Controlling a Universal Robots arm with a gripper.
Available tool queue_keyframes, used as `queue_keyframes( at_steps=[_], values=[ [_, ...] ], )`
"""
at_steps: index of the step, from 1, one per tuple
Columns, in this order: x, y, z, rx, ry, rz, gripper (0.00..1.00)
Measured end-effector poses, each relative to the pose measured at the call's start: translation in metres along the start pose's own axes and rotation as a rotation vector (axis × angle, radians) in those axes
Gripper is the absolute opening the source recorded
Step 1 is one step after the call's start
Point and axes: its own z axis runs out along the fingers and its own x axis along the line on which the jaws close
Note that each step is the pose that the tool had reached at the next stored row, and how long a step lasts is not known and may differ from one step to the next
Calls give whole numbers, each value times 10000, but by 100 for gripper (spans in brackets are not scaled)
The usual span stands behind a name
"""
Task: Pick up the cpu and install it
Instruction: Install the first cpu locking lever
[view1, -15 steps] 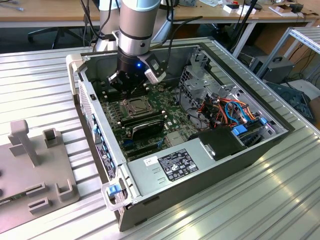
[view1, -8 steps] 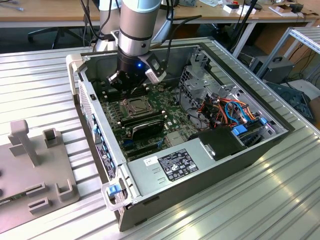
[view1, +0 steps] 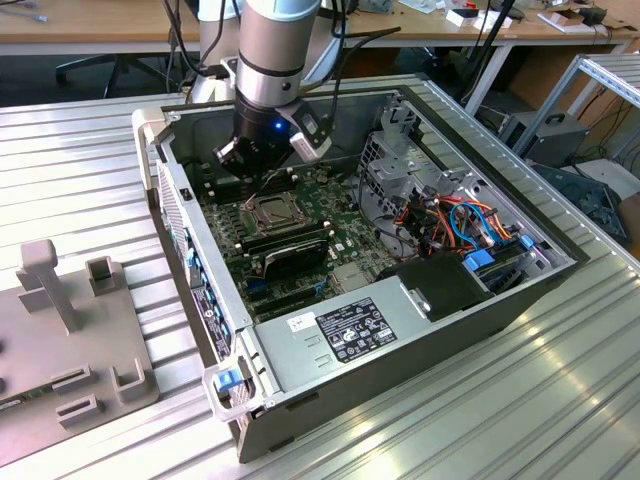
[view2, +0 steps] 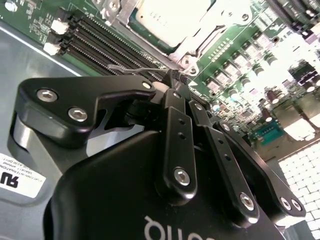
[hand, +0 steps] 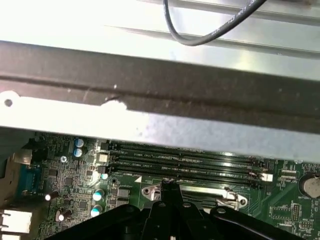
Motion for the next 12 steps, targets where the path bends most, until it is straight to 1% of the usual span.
queue_keyframes(
  at_steps=[5, 8, 12],
  values=[
    [-30, 24, 7, -8, 0, -20, 11],
    [-40, 25, 8, -9, 1, -24, 11],
    [-75, 27, 15, -13, 1, -34, 11]
  ],
)
